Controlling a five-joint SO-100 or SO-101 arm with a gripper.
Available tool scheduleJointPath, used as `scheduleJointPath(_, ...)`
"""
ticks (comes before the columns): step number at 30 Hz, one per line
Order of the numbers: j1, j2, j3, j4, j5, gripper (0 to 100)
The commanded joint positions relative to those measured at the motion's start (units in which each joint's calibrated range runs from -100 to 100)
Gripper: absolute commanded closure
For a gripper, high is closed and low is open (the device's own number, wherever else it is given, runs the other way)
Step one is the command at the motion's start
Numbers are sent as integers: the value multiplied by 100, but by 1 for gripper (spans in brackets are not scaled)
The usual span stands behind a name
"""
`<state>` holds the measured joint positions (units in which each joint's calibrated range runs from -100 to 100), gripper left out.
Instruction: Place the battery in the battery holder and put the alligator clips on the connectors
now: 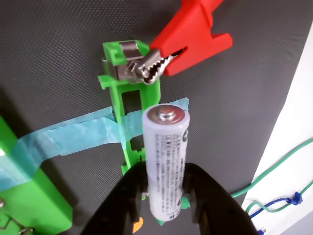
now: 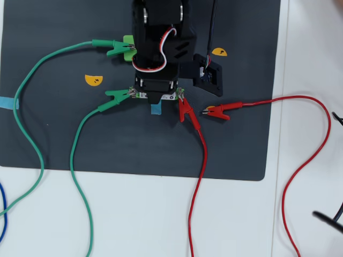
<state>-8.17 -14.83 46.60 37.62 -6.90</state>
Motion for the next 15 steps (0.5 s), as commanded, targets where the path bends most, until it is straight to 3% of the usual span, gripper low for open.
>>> scheduleJointPath(1, 45, -10, -29, -71, -21, 99)
scheduleJointPath(15, -5, 177, -11, -79, 5, 99)
